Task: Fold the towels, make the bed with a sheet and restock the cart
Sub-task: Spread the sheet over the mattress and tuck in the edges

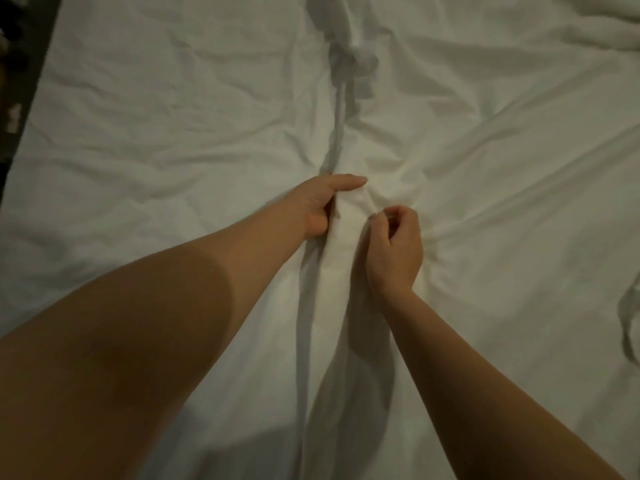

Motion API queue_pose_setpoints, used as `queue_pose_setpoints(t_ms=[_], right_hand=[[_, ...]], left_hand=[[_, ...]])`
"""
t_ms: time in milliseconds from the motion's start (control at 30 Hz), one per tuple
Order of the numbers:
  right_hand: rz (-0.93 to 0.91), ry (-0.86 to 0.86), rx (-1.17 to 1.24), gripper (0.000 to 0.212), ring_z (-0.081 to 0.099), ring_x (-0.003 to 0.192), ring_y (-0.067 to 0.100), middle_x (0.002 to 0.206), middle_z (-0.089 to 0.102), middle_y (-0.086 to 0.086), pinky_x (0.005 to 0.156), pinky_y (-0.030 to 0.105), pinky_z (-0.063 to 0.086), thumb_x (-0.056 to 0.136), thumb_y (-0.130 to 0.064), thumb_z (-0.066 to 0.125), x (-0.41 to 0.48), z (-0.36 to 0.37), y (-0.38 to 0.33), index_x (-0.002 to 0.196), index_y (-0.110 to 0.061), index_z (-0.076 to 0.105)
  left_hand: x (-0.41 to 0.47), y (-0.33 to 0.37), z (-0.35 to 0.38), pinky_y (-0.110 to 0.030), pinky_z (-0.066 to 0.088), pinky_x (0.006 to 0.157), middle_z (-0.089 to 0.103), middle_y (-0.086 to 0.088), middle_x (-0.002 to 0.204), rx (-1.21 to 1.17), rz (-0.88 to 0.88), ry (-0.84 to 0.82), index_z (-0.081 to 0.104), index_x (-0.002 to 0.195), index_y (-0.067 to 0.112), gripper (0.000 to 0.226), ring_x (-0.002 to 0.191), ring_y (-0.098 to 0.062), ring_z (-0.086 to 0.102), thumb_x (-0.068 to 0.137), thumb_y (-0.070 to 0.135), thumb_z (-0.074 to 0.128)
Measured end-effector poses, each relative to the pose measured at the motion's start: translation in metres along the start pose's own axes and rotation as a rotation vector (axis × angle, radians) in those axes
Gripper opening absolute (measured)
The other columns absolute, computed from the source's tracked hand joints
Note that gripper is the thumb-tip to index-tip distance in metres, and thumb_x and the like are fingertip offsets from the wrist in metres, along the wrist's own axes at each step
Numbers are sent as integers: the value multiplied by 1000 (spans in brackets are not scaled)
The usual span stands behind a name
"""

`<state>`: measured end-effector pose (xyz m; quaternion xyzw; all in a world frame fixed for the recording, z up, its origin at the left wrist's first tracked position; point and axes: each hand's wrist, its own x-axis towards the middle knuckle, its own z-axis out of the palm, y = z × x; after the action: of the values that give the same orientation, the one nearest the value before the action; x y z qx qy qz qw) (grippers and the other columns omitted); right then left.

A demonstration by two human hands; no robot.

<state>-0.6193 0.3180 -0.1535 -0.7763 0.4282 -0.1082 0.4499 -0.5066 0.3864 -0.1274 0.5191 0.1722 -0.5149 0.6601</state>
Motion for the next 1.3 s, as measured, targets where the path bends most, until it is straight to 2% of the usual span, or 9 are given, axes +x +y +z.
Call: queue_pose_setpoints(t_ms=[233, 367, 467, 633, 733, 833, 933, 1100, 1300], right_hand=[[50, 26, 15, 3, 55, 77, 10, 81, 57, -11, 69, 22, 39, 95, -26, 47, 9, -1, 5, 95, -24, 49], [60, 44, 31, 3, 56, 74, 9, 80, 59, -8, 64, 15, 37, 93, -26, 50, 9, 0, 5, 91, -24, 50], [64, 65, 46, 3, 58, 74, 14, 79, 60, -6, 67, 22, 43, 91, -25, 51, 10, 1, 6, 89, -23, 51], [89, 89, 76, 5, 61, 71, 20, 75, 62, -1, 71, 40, 52, 88, -24, 51, 12, 2, 7, 83, -27, 52], [82, 59, 59, 9, 60, 67, 18, 73, 62, 0, 66, 35, 51, 90, -21, 49, 14, -4, 5, 84, -27, 51], [29, -16, -64, 7, 58, 68, 10, 76, 61, -7, 64, 26, 46, 95, -26, 46, 14, -11, 4, 92, -24, 52], [-52, -43, -292, 15, 59, 81, 13, 97, 62, -6, 74, 32, 49, 96, -31, 44, 13, -10, 4, 104, -25, 54], [-203, -36, -493, 30, 51, 105, 24, 117, 55, 7, 90, 31, 34, 92, -27, 50, 13, -4, 5, 120, -16, 55], [-200, -50, -570, 36, 47, 111, 29, 125, 51, 8, 95, 37, 30, 93, -31, 48, 17, -6, 6, 127, -20, 51]], left_hand=[[6, 4, 4, -28, 59, 61, 73, -5, 76, 66, 37, -46, 65, 92, 9, 8, 68, -17, 70, 87, 15, 65], [13, 4, 6, -29, 58, 60, 70, -10, 89, -3, 119, 78, 64, 102, 4, 22, 76, -23, 68, 81, 7, 69], [18, 3, 5, -33, 57, 71, 68, -11, 88, -13, 204, 222, 64, 105, 1, 30, 79, -26, 67, 76, 2, 71], [24, 2, -5, -36, 54, 84, 66, -11, 98, 242, 344, 419, 61, 97, 4, 28, 91, -27, 65, 72, 6, 74], [26, 4, -8, -39, 54, 88, 67, -14, 104, 263, 328, 451, 63, 108, -1, 39, 94, -29, 64, 72, 7, 74], [25, 6, -10, -35, 54, 83, 68, -12, 99, 225, 300, 413, 63, 109, -1, 37, 90, -27, 65, 75, 10, 74], [22, 8, -13, -27, 52, 72, 67, -6, 94, 125, 234, 309, 62, 114, 2, 37, 85, -18, 64, 83, 22, 70], [21, 3, -15, -26, 53, 70, 67, -6, 92, 92, 222, 225, 60, 116, 0, 34, 82, -18, 65, 86, 15, 66], [14, 1, -18, -25, 55, 73, 69, -5, 95, 88, 215, 80, 62, 108, 9, 19, 84, -17, 67, 90, 16, 60]])
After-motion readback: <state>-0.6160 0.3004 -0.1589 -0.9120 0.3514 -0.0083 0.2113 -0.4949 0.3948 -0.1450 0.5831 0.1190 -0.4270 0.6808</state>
